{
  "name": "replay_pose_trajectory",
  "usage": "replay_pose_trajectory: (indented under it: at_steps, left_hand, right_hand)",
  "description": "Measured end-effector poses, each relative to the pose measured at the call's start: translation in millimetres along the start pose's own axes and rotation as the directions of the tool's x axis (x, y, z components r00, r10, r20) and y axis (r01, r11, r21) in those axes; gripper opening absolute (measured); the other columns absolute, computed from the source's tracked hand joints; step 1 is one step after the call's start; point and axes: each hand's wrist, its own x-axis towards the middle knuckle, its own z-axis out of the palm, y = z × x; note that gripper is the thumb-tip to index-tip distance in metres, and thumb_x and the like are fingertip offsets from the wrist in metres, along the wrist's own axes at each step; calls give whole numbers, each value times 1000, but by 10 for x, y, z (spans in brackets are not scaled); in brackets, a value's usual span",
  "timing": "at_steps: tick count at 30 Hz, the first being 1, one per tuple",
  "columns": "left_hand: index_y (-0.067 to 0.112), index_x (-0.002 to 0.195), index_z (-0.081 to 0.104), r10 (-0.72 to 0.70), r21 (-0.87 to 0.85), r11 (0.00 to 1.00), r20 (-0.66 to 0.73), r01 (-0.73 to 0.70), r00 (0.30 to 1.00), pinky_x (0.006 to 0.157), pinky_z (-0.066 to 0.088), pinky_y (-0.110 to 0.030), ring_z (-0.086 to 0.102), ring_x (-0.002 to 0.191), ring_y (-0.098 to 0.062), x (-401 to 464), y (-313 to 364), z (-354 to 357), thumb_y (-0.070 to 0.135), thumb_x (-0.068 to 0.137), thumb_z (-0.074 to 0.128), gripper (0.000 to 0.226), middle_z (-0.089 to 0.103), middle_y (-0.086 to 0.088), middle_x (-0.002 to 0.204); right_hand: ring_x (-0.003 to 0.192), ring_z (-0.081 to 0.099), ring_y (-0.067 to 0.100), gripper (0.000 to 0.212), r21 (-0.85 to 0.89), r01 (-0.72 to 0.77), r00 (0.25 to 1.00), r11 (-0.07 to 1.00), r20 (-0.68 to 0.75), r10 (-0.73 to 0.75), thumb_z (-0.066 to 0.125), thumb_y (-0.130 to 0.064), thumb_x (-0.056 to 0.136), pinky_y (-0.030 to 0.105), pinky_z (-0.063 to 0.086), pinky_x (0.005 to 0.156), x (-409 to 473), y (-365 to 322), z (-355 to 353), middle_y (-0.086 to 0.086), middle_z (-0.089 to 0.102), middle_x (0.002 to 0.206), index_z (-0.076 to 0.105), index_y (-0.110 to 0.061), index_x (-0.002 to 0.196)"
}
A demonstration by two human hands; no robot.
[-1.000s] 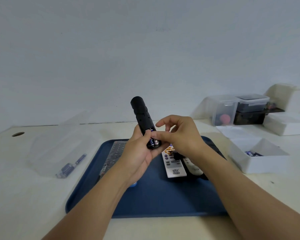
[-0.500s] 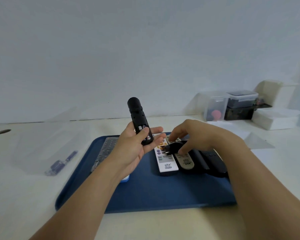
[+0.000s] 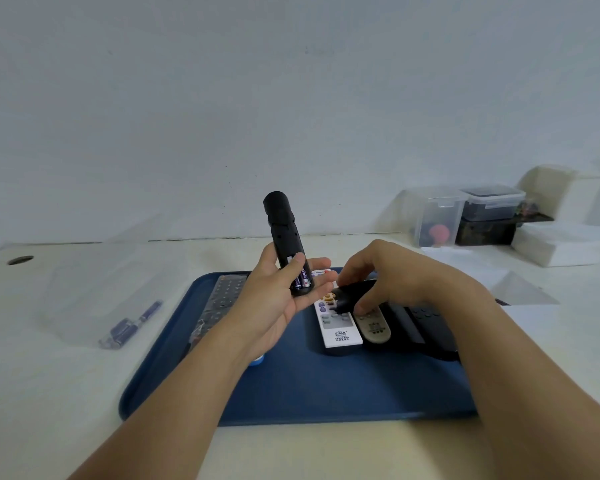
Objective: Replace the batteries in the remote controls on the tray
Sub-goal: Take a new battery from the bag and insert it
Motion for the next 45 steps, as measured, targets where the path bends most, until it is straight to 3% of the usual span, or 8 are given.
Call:
replay_pose_trajectory:
  at_steps: [7,11,15,20,25,32,37,45]
  left_hand:
    - [15,136,50,23,38,999,11,-23,1000,80,62,-37,74,91,-31,9,-12,-37,10,109,41,29,74,-22,106]
    - [24,134,56,24,107,994,38,-28,999,79,62,-39,71,85,-20,5,-28,-6,15,110,39,31,71,-12,99]
    - [37,134,59,21,112,993,50,-27,999,77,59,-35,69,100,-14,0,-30,24,28,112,30,38,72,-1,120]
    - [39,129,60,33,107,993,47,-38,998,92,53,-46,66,105,-19,-1,-39,32,31,112,28,38,71,-6,120]
    - [38,137,52,63,151,986,82,-75,995,99,53,-57,66,106,-24,-26,-38,37,33,112,29,35,64,-11,133]
    - [44,127,57,183,356,919,-3,-170,983,61,54,-30,64,70,-12,-12,-37,11,37,111,33,30,69,0,95]
    - [35,114,66,158,289,946,-10,-149,987,52,46,-30,54,61,-18,-32,1,50,34,110,38,29,60,-5,76]
    - [33,131,63,108,259,959,52,-118,993,91,59,-49,70,115,-23,-62,33,36,33,108,43,31,71,-2,127]
  right_hand:
    - [60,57,6,17,308,110,990,945,-120,-76,82,-3,77,19,46,62,-47,-21,-136,-6,66,65,72,-16,80]
    - [81,66,21,6,832,178,984,525,-156,-85,65,-2,91,32,57,79,-58,-228,-85,14,67,90,66,-4,96]
    - [86,68,22,26,959,42,999,280,-33,-39,64,-5,91,28,58,80,34,-363,156,18,70,103,65,2,116]
    - [82,66,20,21,935,75,996,346,-86,16,68,-9,91,31,53,84,85,-345,261,10,74,94,72,-12,111]
    - [86,64,33,30,962,72,988,262,-105,111,71,-8,89,38,56,70,135,-406,390,32,67,114,67,1,117]
    - [63,60,19,18,879,148,971,453,-217,105,67,-19,95,35,51,66,166,-492,459,3,66,72,73,-6,105]
    - [55,47,25,19,912,157,985,378,-171,2,63,-21,97,34,50,55,123,-517,421,10,56,65,69,-3,95]
    - [78,68,33,17,930,154,988,333,-144,-55,64,-18,95,31,57,65,70,-501,348,21,70,89,68,-2,101]
